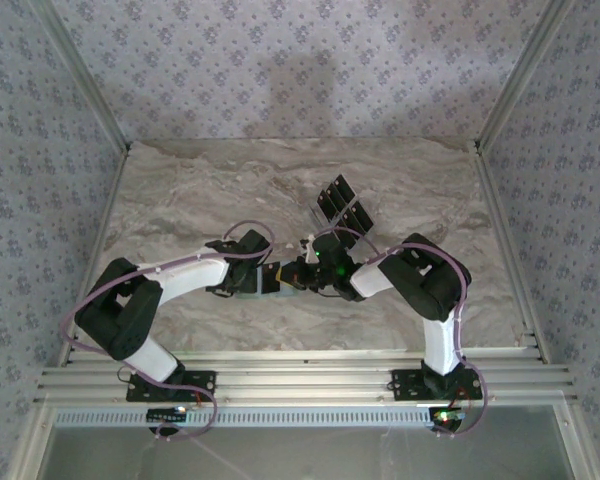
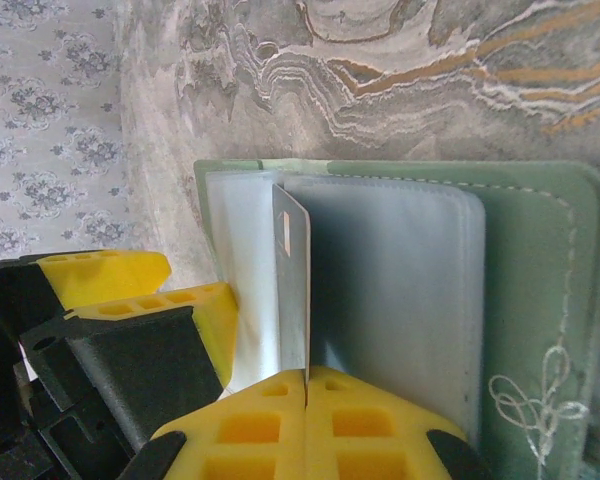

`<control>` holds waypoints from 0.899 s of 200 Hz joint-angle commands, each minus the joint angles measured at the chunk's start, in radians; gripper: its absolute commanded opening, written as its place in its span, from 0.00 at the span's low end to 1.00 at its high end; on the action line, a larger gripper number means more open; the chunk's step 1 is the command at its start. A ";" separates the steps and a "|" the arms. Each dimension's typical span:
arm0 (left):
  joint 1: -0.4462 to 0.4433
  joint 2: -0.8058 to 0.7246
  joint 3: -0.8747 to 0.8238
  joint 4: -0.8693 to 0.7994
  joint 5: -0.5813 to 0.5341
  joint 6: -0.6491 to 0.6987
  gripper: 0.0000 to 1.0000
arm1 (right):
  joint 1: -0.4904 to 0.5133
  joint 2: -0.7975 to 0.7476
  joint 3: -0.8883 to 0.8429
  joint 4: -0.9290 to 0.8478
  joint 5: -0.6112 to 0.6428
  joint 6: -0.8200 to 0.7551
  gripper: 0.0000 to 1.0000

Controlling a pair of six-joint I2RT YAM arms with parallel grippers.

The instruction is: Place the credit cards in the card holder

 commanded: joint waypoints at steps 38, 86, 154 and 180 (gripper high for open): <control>-0.001 0.023 -0.031 -0.066 -0.004 0.003 0.77 | 0.021 0.025 -0.009 -0.003 -0.010 0.013 0.00; 0.000 0.028 -0.030 -0.066 -0.004 0.003 0.77 | 0.027 0.057 0.017 -0.006 -0.007 0.017 0.00; -0.002 0.028 -0.030 -0.067 0.000 0.004 0.77 | 0.031 0.066 0.040 -0.038 -0.007 0.009 0.00; -0.001 0.026 -0.030 -0.066 0.000 0.003 0.77 | 0.033 0.064 0.039 -0.046 -0.005 0.007 0.00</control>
